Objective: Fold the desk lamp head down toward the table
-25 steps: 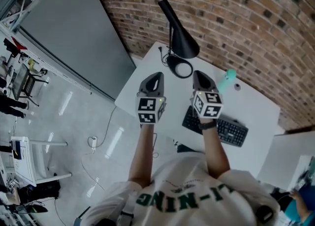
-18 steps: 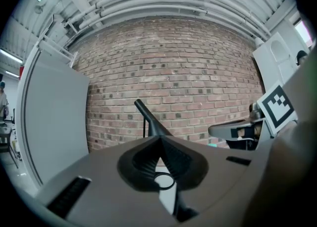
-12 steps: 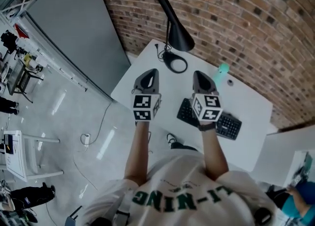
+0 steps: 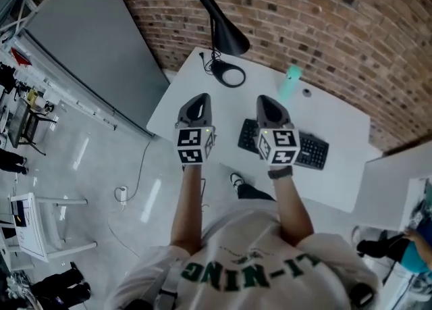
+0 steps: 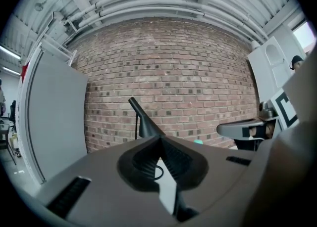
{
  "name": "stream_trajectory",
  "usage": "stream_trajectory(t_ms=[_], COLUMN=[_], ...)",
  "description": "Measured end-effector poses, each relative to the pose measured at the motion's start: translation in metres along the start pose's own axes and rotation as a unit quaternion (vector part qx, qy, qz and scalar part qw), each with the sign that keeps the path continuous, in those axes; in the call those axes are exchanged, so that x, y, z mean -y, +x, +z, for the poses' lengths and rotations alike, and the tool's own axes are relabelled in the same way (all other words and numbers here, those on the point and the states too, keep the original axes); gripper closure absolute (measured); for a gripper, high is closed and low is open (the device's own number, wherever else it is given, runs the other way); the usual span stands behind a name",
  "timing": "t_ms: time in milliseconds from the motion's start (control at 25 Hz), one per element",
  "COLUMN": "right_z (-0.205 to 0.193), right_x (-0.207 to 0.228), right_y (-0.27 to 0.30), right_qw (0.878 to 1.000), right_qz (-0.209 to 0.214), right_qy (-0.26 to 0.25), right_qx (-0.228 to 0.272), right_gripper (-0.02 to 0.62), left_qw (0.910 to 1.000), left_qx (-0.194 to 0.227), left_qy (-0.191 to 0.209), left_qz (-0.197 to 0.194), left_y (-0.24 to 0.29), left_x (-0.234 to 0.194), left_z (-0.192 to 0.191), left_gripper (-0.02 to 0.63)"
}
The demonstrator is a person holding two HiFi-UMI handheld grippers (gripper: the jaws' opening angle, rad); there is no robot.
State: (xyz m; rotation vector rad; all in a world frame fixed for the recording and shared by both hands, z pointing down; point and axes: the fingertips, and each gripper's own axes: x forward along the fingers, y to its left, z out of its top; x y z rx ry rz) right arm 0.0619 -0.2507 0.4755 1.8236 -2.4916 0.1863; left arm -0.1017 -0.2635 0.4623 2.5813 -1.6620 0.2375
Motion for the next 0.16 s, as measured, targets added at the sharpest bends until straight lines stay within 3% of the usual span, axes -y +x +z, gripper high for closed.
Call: stream_trajectory(t_ms=[160], right_z=[-0.012], right_x=[0.002], right_y=[-0.017], right_qw=[1.000], right_qz=[0.001], right_qy=[0.002], right_qx=[-0.006], right_gripper=[0.589], left_qw=[0.9999], left_qx=[-0.012], left_qy=[-0.007], left_qz=[-0.009], left_y=[-0.002], left_x=[0.016], left_z=[-0.015], left_gripper=[0.607])
